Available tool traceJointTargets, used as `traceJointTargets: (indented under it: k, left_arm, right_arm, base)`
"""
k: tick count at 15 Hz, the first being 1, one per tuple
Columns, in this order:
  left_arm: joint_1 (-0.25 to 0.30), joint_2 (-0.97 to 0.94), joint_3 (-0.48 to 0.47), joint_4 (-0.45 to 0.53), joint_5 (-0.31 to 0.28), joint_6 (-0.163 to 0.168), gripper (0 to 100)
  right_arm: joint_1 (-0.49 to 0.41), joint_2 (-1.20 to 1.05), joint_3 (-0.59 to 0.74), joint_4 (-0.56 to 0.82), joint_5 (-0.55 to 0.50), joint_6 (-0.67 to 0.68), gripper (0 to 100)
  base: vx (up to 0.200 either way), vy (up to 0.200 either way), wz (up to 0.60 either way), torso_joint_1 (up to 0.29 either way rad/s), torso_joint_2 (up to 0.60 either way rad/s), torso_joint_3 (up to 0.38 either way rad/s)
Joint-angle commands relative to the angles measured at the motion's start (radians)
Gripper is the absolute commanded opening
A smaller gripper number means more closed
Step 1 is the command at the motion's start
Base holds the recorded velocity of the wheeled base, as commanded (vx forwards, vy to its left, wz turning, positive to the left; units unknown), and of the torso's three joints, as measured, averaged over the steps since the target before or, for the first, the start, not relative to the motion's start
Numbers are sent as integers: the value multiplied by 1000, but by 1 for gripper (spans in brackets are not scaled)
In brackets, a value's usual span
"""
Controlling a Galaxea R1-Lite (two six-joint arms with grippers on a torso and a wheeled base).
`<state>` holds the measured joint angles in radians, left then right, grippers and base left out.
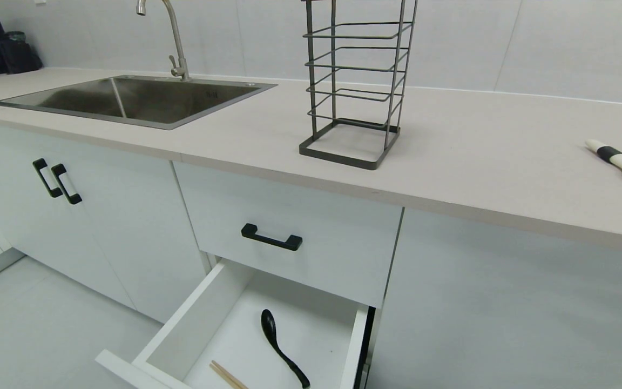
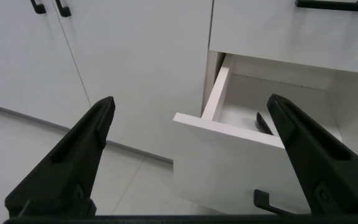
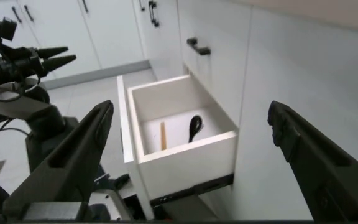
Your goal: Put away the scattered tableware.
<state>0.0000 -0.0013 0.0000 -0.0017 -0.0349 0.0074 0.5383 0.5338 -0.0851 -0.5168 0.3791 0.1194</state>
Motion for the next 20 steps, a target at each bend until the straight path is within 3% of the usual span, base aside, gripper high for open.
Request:
traceJointTargets:
  k: [1, 2, 6, 9, 11, 15, 17, 20]
  left_arm:
    - [0, 1, 0, 0, 0, 0, 100]
    - [0, 1, 0, 0, 0, 0, 100]
    - [0, 1, 0, 0, 0, 0, 100]
    - [0, 1, 0, 0, 0, 0, 100]
    - [0, 1, 0, 0, 0, 0, 100]
    - [0, 1, 0, 0, 0, 0, 100]
    - [0, 1, 0, -1, 0, 0, 100]
    - [0, 1, 0, -1, 0, 0, 100]
  right_arm:
    - [-80, -238, -1, 104, 15, -6, 100]
    - [-92, -256, 1, 118, 15, -4, 100]
    - [-363, -407, 7, 204, 14, -4, 100]
    - [-396, -423, 8, 224, -51, 0, 100]
    - [-485, -426, -5, 258, -46, -4, 100]
    - [-543, -522, 82, 294, -65, -44, 100]
    - [-540, -531, 85, 348, -192, -127, 100]
    - [-540, -531, 85, 483, -298, -165, 100]
  base:
    - [0, 0, 0, 0, 0, 0]
    - [0, 0, 0, 0, 0, 0]
    - [0, 0, 0, 0, 0, 0]
    - [0, 0, 0, 0, 0, 0]
    - [0, 0, 0, 0, 0, 0]
    - [0, 0, 0, 0, 0, 0]
    - [0, 0, 0, 0, 0, 0]
    - [0, 0, 0, 0, 0, 0]
